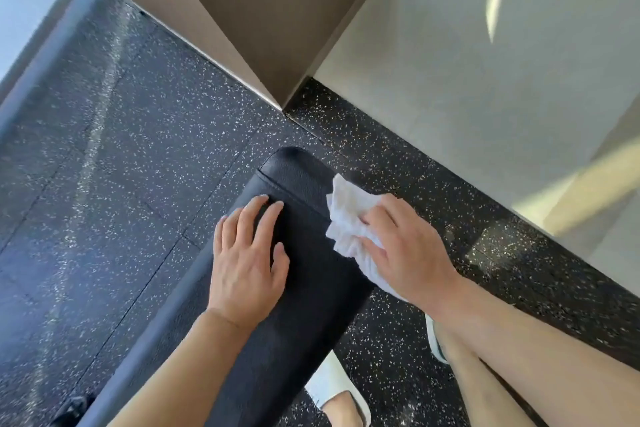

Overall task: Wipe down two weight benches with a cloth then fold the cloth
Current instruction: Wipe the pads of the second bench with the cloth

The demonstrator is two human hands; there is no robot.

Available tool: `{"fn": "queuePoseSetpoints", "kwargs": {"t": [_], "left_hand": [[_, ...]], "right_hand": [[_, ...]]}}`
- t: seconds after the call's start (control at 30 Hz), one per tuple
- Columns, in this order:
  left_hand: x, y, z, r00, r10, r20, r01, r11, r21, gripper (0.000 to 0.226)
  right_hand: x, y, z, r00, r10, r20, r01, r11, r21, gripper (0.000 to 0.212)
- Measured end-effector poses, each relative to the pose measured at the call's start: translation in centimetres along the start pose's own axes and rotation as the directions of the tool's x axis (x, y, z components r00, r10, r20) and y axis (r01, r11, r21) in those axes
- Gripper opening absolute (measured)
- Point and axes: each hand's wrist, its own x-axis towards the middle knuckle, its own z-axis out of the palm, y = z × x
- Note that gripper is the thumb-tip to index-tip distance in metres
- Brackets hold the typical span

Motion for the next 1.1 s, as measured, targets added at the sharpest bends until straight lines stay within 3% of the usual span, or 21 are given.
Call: {"fn": "queuePoseSetpoints", "kwargs": {"t": [0.1, 0.2, 0.33, 0.47, 0.7, 0.83, 1.1], "left_hand": [[2.9, 3.0, 1.4, 0.984, -0.15, -0.092, 0.142, 0.986, -0.091, 0.056], [3.3, 5.0, 3.2, 0.939, -0.29, -0.182, 0.271, 0.955, -0.124, 0.055], [3.0, 4.8, 4.1, 0.938, -0.286, -0.197, 0.272, 0.958, -0.095, 0.057], [3.1, 4.6, 4.5, 0.942, -0.276, -0.192, 0.267, 0.961, -0.072, 0.059], [3.4, 4.7, 4.5, 0.944, -0.281, -0.176, 0.275, 0.96, -0.06, 0.059], [3.3, 4.7, 4.3, 0.944, -0.284, -0.169, 0.277, 0.959, -0.061, 0.059], [3.4, 4.5, 4.4, 0.943, -0.286, -0.171, 0.28, 0.958, -0.06, 0.06]], "right_hand": [[-1.9, 2.4, -0.8, 0.971, 0.231, 0.06, -0.238, 0.952, 0.194, 0.028], [-1.5, 3.0, -0.2, 0.96, 0.262, 0.097, -0.28, 0.911, 0.302, 0.028], [2.2, 3.3, 0.6, 0.935, 0.321, 0.149, -0.354, 0.855, 0.379, 0.026], [10.5, 2.5, 2.1, 0.933, 0.157, 0.323, -0.287, 0.867, 0.408, 0.026], [21.0, -1.1, 6.0, 0.872, -0.05, 0.487, -0.159, 0.912, 0.378, 0.015], [16.6, 1.1, 4.2, 0.917, 0.028, 0.399, -0.244, 0.829, 0.503, 0.022], [1.0, 5.3, -0.3, 0.884, 0.317, 0.344, -0.461, 0.711, 0.53, 0.033]]}}
